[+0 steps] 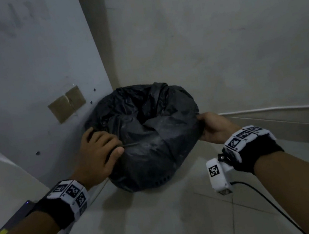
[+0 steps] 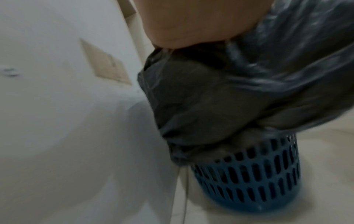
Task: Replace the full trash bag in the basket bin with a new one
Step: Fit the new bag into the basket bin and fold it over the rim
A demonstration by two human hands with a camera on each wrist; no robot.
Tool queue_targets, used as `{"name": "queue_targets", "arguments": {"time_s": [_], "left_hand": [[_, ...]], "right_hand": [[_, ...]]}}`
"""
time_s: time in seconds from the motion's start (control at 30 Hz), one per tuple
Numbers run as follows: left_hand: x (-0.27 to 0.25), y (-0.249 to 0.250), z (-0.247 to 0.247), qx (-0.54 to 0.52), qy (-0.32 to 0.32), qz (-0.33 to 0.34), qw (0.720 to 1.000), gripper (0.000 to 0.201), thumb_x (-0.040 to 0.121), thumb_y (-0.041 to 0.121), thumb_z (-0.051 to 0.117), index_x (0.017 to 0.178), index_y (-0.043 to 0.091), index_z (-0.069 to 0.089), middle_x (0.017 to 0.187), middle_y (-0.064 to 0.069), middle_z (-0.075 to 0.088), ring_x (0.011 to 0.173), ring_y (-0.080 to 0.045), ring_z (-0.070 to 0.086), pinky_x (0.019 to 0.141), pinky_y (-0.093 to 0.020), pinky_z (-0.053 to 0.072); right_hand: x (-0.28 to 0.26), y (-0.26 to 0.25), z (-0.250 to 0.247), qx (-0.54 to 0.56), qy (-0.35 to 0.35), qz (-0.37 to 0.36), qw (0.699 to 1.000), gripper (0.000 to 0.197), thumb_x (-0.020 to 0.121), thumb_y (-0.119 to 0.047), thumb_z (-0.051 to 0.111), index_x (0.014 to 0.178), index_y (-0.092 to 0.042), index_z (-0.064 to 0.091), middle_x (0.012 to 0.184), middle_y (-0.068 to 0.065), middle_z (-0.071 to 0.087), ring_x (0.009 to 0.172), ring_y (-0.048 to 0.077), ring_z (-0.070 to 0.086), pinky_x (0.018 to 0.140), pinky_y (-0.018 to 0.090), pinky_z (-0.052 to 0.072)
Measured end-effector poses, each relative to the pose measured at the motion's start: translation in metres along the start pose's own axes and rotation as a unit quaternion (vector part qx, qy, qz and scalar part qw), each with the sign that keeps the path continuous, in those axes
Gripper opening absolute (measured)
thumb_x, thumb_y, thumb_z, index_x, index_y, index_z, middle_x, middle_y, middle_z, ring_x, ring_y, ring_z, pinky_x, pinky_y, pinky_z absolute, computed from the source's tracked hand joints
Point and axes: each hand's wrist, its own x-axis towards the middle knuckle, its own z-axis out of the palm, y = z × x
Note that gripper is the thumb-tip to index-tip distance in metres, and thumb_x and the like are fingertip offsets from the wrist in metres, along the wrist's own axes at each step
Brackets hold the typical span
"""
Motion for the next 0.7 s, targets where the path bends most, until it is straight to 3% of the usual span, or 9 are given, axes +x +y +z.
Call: {"name": "queue_targets", "arguments": {"time_s": [0.07, 0.13, 0.17, 0.23, 0.3, 0.37, 0.47, 0.6, 0.7], "left_hand": [[-0.004, -0.01, 0.0, -0.003, 0.012, -0.05, 0.999, 0.045, 0.1, 0.038, 0.028, 0.093, 0.015, 0.066, 0.104, -0.003, 0.065, 0.1, -0.029, 0.057, 0.095, -0.053, 0.037], [-0.003, -0.011, -0.002, -0.008, 0.028, -0.101, 0.995, 0.037, 0.099, 0.032, 0.03, 0.102, 0.016, 0.063, 0.113, -0.005, 0.062, 0.106, -0.03, 0.055, 0.096, -0.053, 0.036], [-0.001, -0.009, -0.002, -0.021, 0.034, -0.117, 0.992, 0.035, 0.098, 0.031, 0.03, 0.106, 0.017, 0.061, 0.116, -0.004, 0.061, 0.109, -0.029, 0.055, 0.097, -0.053, 0.036], [0.006, 0.004, -0.003, -0.058, 0.039, -0.125, 0.99, 0.035, 0.098, 0.031, 0.03, 0.111, 0.018, 0.059, 0.118, -0.002, 0.061, 0.112, -0.025, 0.054, 0.1, -0.054, 0.035], [0.012, 0.025, -0.004, -0.082, 0.029, -0.114, 0.99, 0.038, 0.099, 0.037, 0.028, 0.115, 0.02, 0.058, 0.118, 0.001, 0.061, 0.113, -0.02, 0.053, 0.106, -0.055, 0.03], [0.018, 0.045, -0.002, -0.099, 0.007, -0.109, 0.989, 0.046, 0.098, 0.047, 0.024, 0.118, 0.023, 0.058, 0.117, 0.005, 0.062, 0.112, -0.015, 0.052, 0.111, -0.052, 0.023], [0.023, 0.062, 0.006, -0.088, -0.04, -0.129, 0.987, 0.053, 0.094, 0.06, 0.02, 0.115, 0.03, 0.058, 0.11, 0.01, 0.063, 0.106, -0.014, 0.054, 0.113, -0.051, 0.018], [0.02, 0.061, 0.011, -0.059, -0.039, -0.139, 0.988, 0.052, 0.091, 0.067, 0.018, 0.088, 0.03, 0.055, 0.081, 0.011, 0.056, 0.086, -0.015, 0.054, 0.107, -0.043, 0.025], [0.017, 0.042, 0.008, -0.05, -0.045, -0.123, 0.99, 0.057, 0.093, 0.064, 0.014, 0.079, 0.026, 0.054, 0.073, 0.008, 0.051, 0.078, -0.017, 0.051, 0.102, -0.048, 0.029]], "right_hand": [[-0.002, 0.007, -0.002, -0.151, 0.049, 0.026, 0.987, 0.014, 0.096, -0.016, 0.052, 0.083, -0.012, 0.055, 0.081, 0.007, 0.056, 0.066, 0.02, 0.053, 0.052, 0.026, 0.051], [-0.003, 0.017, -0.006, -0.275, 0.063, 0.064, 0.957, 0.016, 0.093, -0.022, 0.06, 0.081, -0.013, 0.055, 0.083, 0.007, 0.056, 0.062, 0.021, 0.054, 0.049, 0.027, 0.048], [-0.001, 0.021, -0.006, -0.284, 0.057, 0.068, 0.955, 0.013, 0.092, -0.02, 0.061, 0.083, -0.012, 0.057, 0.088, 0.009, 0.057, 0.063, 0.023, 0.056, 0.05, 0.027, 0.05], [0.001, 0.021, -0.004, -0.205, 0.061, 0.026, 0.976, 0.005, 0.092, -0.01, 0.054, 0.09, -0.008, 0.057, 0.095, 0.012, 0.054, 0.067, 0.024, 0.055, 0.054, 0.03, 0.053], [0.0, 0.012, 0.002, -0.062, 0.078, -0.046, 0.994, 0.011, 0.09, -0.004, 0.043, 0.089, -0.007, 0.053, 0.09, 0.011, 0.052, 0.068, 0.024, 0.052, 0.056, 0.033, 0.051], [-0.003, 0.005, 0.008, 0.079, 0.066, -0.073, 0.992, 0.015, 0.091, -0.01, 0.039, 0.085, -0.005, 0.053, 0.092, 0.012, 0.054, 0.075, 0.029, 0.054, 0.064, 0.038, 0.052], [-0.009, 0.001, 0.013, 0.169, 0.017, -0.04, 0.985, 0.036, 0.098, -0.033, 0.037, 0.093, -0.008, 0.062, 0.107, 0.015, 0.06, 0.1, 0.034, 0.058, 0.094, 0.047, 0.047], [-0.008, 0.003, 0.012, 0.214, 0.023, -0.045, 0.976, 0.048, 0.099, -0.047, 0.035, 0.09, -0.006, 0.06, 0.094, 0.009, 0.062, 0.087, 0.029, 0.058, 0.091, 0.043, 0.041], [-0.003, 0.003, 0.009, 0.226, 0.033, -0.059, 0.972, 0.05, 0.097, -0.05, 0.039, 0.096, -0.007, 0.064, 0.092, 0.009, 0.067, 0.087, 0.029, 0.062, 0.08, 0.042, 0.048]]}}
